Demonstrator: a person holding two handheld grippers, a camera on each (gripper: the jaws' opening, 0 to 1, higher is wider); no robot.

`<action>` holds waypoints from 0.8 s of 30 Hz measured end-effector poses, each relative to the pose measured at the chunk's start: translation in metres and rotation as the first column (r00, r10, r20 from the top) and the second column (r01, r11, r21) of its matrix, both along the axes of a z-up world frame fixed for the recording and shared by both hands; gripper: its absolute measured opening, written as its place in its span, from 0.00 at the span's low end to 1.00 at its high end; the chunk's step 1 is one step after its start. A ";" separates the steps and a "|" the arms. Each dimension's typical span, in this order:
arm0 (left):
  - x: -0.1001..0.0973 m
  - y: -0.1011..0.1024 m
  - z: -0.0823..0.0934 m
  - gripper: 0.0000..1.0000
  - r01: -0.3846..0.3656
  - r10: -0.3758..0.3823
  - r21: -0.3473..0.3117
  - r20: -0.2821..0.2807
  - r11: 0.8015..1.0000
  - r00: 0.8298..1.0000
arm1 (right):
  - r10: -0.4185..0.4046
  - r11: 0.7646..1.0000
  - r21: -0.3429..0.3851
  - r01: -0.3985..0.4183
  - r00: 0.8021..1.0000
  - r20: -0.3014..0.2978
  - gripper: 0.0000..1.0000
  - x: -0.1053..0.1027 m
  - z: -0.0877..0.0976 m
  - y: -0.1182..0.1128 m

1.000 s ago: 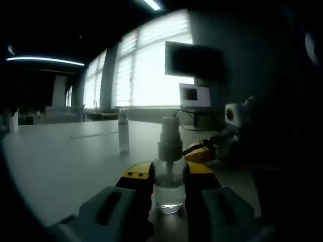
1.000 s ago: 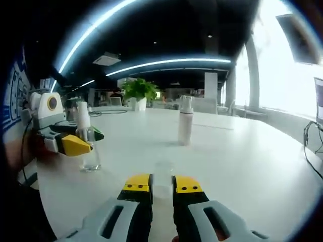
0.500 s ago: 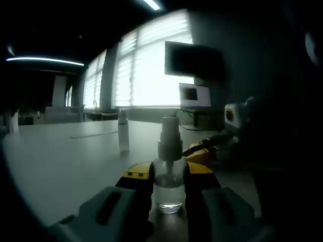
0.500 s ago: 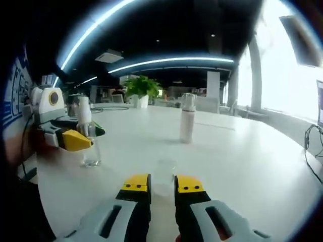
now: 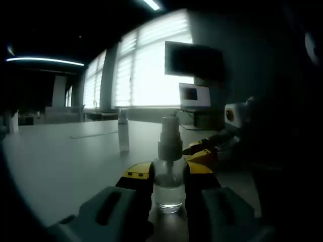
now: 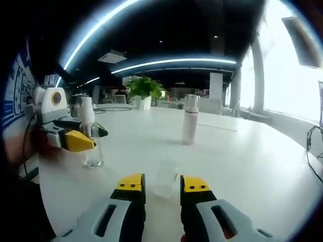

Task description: Clamp pump bottle remove cover press pump head put on cover

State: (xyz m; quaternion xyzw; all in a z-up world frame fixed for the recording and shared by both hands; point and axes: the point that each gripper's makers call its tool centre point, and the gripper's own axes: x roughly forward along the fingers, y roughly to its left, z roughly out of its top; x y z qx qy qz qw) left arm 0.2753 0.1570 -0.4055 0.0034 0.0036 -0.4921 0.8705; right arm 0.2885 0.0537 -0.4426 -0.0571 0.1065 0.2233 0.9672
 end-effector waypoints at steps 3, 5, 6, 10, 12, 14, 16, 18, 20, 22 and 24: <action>0.000 0.000 0.000 0.15 -0.001 0.001 0.001 0.001 1.000 1.000 | 0.004 1.000 0.003 -0.004 1.000 0.005 0.23 0.000 0.001 0.001; 0.000 0.000 0.000 0.15 -0.001 0.001 0.001 0.001 1.000 1.000 | 0.007 1.000 0.008 -0.007 1.000 0.010 0.24 0.000 0.002 0.000; 0.000 0.000 0.000 0.15 -0.001 0.001 0.001 0.001 1.000 1.000 | 0.010 0.999 0.040 -0.011 1.000 0.019 0.25 -0.001 0.006 -0.001; -0.001 0.000 0.000 0.15 0.000 0.000 0.002 0.002 1.000 1.000 | 0.009 0.994 0.105 -0.011 1.000 0.020 0.26 -0.001 0.012 -0.002; -0.001 -0.001 0.000 0.15 -0.001 0.001 0.002 0.002 1.000 1.000 | 0.008 0.993 0.114 -0.010 1.000 0.020 0.27 -0.002 0.013 -0.001; -0.001 -0.001 0.000 0.15 -0.001 0.001 0.002 0.002 1.000 1.000 | 0.011 0.994 0.110 -0.013 1.000 0.024 0.27 -0.002 0.012 -0.001; -0.001 -0.001 0.000 0.15 -0.002 0.002 0.002 0.002 1.000 1.000 | 0.016 0.995 0.102 -0.018 1.000 0.027 0.27 -0.002 0.012 0.000; -0.002 -0.001 0.000 0.15 -0.002 0.002 0.003 0.002 1.000 1.000 | 0.017 0.994 0.107 -0.021 0.999 0.033 0.28 -0.003 0.013 0.000; -0.002 -0.002 0.001 0.15 -0.002 0.002 0.003 0.002 1.000 1.000 | 0.014 0.995 0.099 -0.018 0.999 0.044 0.28 -0.004 0.014 0.000; -0.003 -0.003 0.001 0.15 -0.003 0.003 0.003 0.002 1.000 1.000 | 0.021 0.996 0.084 -0.026 0.998 0.059 0.29 -0.003 0.016 0.001; -0.003 -0.003 0.001 0.15 -0.004 0.004 0.004 0.002 1.000 1.000 | 0.034 0.998 0.053 -0.039 0.996 0.085 0.31 -0.003 0.017 0.004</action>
